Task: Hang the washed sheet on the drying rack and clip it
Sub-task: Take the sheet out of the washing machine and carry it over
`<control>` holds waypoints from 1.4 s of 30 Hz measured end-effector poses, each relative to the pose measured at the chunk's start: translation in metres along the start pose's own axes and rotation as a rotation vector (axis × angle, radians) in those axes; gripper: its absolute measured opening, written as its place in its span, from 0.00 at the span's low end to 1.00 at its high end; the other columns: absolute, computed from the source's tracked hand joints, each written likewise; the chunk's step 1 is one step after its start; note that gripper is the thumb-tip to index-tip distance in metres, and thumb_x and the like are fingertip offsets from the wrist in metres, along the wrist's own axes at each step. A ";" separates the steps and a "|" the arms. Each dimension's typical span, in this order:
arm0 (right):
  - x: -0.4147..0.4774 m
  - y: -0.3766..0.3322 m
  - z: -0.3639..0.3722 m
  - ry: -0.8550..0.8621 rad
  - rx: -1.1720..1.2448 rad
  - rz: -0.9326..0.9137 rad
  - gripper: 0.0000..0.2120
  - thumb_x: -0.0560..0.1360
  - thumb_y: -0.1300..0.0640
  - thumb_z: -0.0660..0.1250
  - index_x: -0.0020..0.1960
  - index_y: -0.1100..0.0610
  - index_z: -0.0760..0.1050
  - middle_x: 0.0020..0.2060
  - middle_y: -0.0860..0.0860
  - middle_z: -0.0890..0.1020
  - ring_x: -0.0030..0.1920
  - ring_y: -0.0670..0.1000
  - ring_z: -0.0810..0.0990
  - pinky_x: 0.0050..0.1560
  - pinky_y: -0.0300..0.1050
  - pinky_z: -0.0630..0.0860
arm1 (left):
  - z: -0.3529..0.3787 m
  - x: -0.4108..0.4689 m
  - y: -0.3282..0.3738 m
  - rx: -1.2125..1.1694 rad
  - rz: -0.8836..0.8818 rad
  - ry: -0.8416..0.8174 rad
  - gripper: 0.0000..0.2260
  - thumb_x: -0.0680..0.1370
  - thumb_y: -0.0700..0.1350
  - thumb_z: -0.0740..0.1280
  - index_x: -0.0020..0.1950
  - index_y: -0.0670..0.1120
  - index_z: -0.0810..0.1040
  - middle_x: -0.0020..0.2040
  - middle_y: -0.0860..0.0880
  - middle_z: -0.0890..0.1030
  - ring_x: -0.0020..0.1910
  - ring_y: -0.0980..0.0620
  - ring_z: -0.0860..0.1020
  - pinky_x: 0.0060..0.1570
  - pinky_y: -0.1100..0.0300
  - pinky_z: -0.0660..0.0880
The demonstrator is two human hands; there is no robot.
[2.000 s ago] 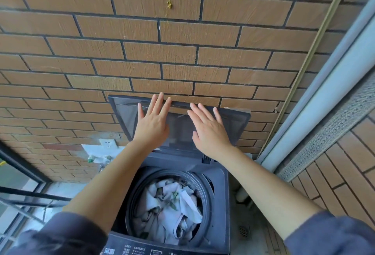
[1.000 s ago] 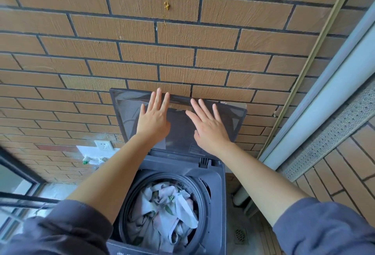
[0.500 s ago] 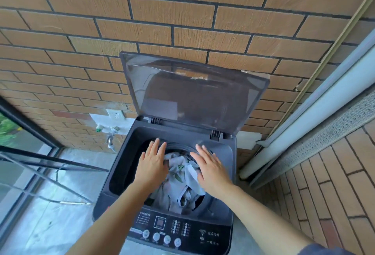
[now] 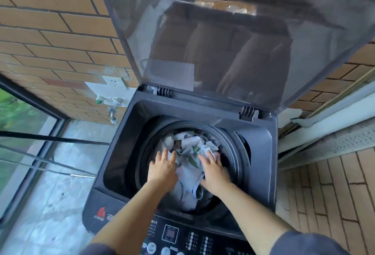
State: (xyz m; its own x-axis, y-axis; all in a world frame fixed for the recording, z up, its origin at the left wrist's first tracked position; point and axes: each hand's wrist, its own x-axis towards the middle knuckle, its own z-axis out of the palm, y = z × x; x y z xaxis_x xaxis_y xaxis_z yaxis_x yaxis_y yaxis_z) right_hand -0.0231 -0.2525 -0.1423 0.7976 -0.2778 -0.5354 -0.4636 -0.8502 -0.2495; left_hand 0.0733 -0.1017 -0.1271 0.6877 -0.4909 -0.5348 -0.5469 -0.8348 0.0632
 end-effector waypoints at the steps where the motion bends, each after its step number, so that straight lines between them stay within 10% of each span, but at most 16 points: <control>1: 0.012 0.001 0.007 -0.009 0.041 0.038 0.39 0.74 0.53 0.67 0.75 0.43 0.46 0.77 0.49 0.44 0.75 0.61 0.44 0.64 0.57 0.70 | 0.006 0.012 -0.002 0.010 -0.003 0.010 0.32 0.79 0.52 0.59 0.78 0.49 0.47 0.78 0.45 0.50 0.76 0.44 0.51 0.69 0.49 0.61; 12: 0.094 0.006 0.079 -0.207 0.223 0.201 0.58 0.68 0.55 0.76 0.73 0.38 0.30 0.71 0.55 0.25 0.75 0.66 0.49 0.56 0.58 0.77 | 0.053 0.106 -0.008 -0.217 -0.105 -0.171 0.48 0.73 0.55 0.70 0.76 0.54 0.35 0.76 0.34 0.43 0.70 0.38 0.66 0.62 0.50 0.69; 16: 0.104 0.012 0.103 -0.183 0.215 0.217 0.48 0.71 0.68 0.67 0.76 0.43 0.42 0.74 0.61 0.36 0.65 0.64 0.69 0.51 0.49 0.77 | 0.075 0.124 -0.011 -0.295 -0.097 -0.250 0.43 0.72 0.49 0.71 0.77 0.51 0.46 0.69 0.36 0.68 0.67 0.40 0.70 0.61 0.53 0.69; 22: 0.101 0.010 0.100 -0.124 0.250 0.240 0.24 0.71 0.68 0.65 0.64 0.55 0.62 0.62 0.60 0.61 0.51 0.60 0.76 0.45 0.46 0.74 | 0.071 0.129 -0.011 -0.225 -0.023 -0.168 0.21 0.74 0.50 0.68 0.64 0.47 0.70 0.59 0.41 0.78 0.58 0.42 0.77 0.56 0.54 0.73; 30: 0.044 0.009 0.030 -0.017 0.136 0.188 0.19 0.73 0.54 0.68 0.61 0.51 0.66 0.62 0.56 0.69 0.64 0.59 0.69 0.60 0.50 0.72 | 0.019 0.073 -0.005 -0.288 0.074 -0.038 0.17 0.72 0.46 0.65 0.61 0.49 0.73 0.56 0.46 0.78 0.55 0.43 0.77 0.47 0.54 0.73; 42: -0.087 -0.023 -0.093 0.164 0.170 -0.022 0.18 0.71 0.58 0.68 0.56 0.49 0.64 0.58 0.50 0.65 0.41 0.56 0.77 0.38 0.50 0.74 | -0.101 -0.061 -0.004 -0.405 0.176 0.083 0.18 0.70 0.44 0.65 0.59 0.46 0.75 0.51 0.46 0.81 0.50 0.43 0.79 0.46 0.54 0.76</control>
State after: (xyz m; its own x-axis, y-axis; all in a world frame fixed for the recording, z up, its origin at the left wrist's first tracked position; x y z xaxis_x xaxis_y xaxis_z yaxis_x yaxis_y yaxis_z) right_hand -0.0459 -0.2507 -0.0151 0.8537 -0.3409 -0.3936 -0.4928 -0.7730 -0.3995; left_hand 0.0819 -0.0940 -0.0096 0.6457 -0.6391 -0.4179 -0.4397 -0.7586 0.4809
